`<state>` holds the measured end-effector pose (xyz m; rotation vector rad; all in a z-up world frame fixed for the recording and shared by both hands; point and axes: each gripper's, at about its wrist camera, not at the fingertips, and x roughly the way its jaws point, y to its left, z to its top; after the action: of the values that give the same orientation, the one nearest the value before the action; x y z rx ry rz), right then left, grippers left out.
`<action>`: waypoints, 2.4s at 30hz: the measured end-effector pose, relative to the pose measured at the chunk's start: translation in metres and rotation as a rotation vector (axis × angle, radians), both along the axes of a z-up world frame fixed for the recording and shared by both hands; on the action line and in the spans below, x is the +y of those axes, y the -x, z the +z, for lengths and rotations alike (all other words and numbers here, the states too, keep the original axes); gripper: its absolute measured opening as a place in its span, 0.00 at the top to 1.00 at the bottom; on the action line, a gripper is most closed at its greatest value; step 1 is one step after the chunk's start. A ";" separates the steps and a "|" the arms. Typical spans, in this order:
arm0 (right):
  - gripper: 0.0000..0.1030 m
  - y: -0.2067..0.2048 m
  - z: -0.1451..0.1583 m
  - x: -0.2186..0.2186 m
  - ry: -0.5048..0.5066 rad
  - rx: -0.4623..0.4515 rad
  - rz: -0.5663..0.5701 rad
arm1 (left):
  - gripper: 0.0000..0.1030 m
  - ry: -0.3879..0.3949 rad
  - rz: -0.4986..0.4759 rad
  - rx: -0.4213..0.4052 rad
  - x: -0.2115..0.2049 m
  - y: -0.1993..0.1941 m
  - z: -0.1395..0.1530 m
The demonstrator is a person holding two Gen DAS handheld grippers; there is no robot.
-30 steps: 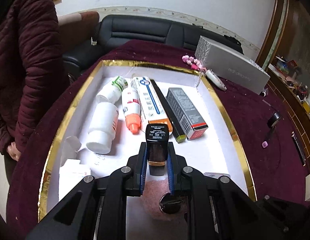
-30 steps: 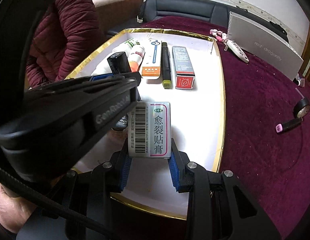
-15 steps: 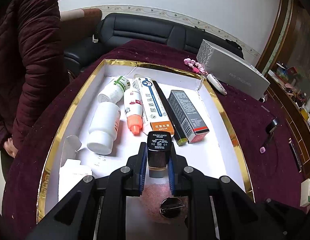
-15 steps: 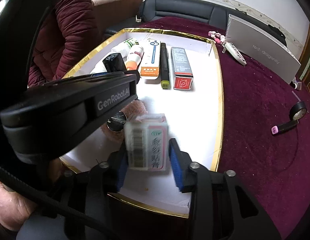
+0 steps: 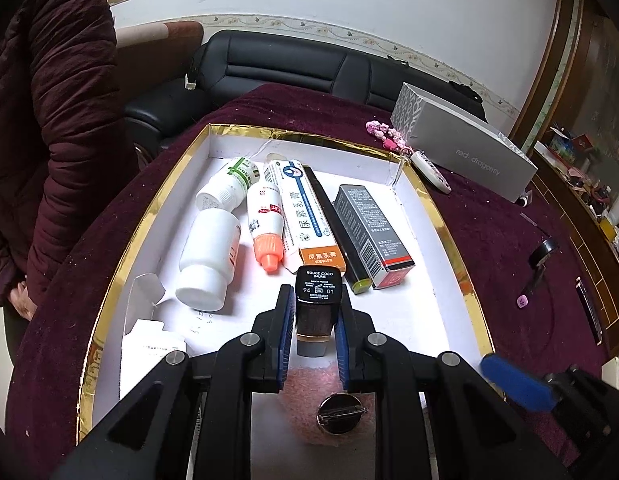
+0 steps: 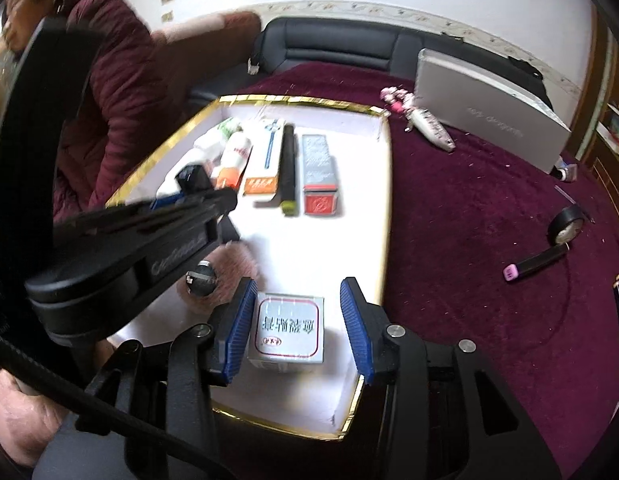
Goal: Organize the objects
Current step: 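Open both grippers to release the lipstick and cream box in the tray, then move both open grippers back over the remaining items on the carpet, then grasp the black pink-capped marker with the left gripper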
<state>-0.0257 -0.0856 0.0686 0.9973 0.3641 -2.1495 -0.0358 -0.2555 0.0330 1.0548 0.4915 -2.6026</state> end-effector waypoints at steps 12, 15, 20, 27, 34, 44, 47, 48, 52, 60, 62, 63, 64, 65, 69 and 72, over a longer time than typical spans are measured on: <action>0.56 0.024 0.015 0.039 0.163 -0.084 -0.080 | 0.62 -0.017 -0.005 0.059 0.001 -0.005 0.008; 0.54 0.028 0.015 0.047 0.177 -0.096 -0.100 | 0.58 -0.025 -0.015 0.057 0.002 -0.004 0.007; 0.45 0.033 0.019 0.063 0.215 -0.102 -0.129 | 0.44 -0.026 -0.016 0.087 0.004 -0.006 0.010; 0.41 0.059 0.035 0.113 0.266 -0.066 -0.221 | 0.42 -0.035 -0.042 0.138 0.010 -0.009 0.015; 0.37 0.099 0.023 0.181 0.265 -0.035 -0.403 | 0.42 0.038 -0.099 0.157 0.032 -0.007 0.020; 0.37 0.132 -0.016 0.229 0.348 -0.130 -0.518 | 0.42 0.127 -0.192 0.242 0.069 -0.014 0.036; 0.37 0.131 -0.013 0.231 0.369 -0.131 -0.517 | 0.42 0.116 -0.240 0.219 0.085 -0.011 0.043; 0.37 0.132 -0.013 0.232 0.375 -0.135 -0.515 | 0.42 0.116 -0.273 0.209 0.093 -0.010 0.046; 0.37 0.131 -0.010 0.241 0.409 -0.134 -0.530 | 0.42 0.168 -0.455 0.145 0.146 0.008 0.058; 0.37 0.136 -0.006 0.261 0.469 -0.144 -0.573 | 0.40 0.227 -0.684 -0.068 0.229 0.085 0.038; 0.37 0.139 -0.006 0.267 0.484 -0.149 -0.585 | 0.40 0.214 -0.678 -0.085 0.232 0.098 0.035; 0.37 0.140 -0.006 0.269 0.489 -0.153 -0.591 | 0.40 0.203 -0.686 -0.090 0.233 0.104 0.034; 0.37 0.142 -0.007 0.271 0.493 -0.160 -0.596 | 0.40 0.199 -0.689 -0.092 0.234 0.108 0.033; 0.37 0.143 -0.007 0.273 0.500 -0.167 -0.598 | 0.40 0.208 -0.684 -0.093 0.234 0.112 0.032; 0.37 0.146 -0.007 0.277 0.523 -0.185 -0.608 | 0.40 0.220 -0.704 -0.109 0.246 0.130 0.026; 0.37 0.146 -0.007 0.277 0.533 -0.189 -0.608 | 0.40 0.249 -0.706 -0.137 0.252 0.148 0.018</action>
<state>-0.1713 0.1918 0.0614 1.0592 -0.6566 -2.4405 -0.1841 -0.0036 0.0514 1.5053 -0.2969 -3.0159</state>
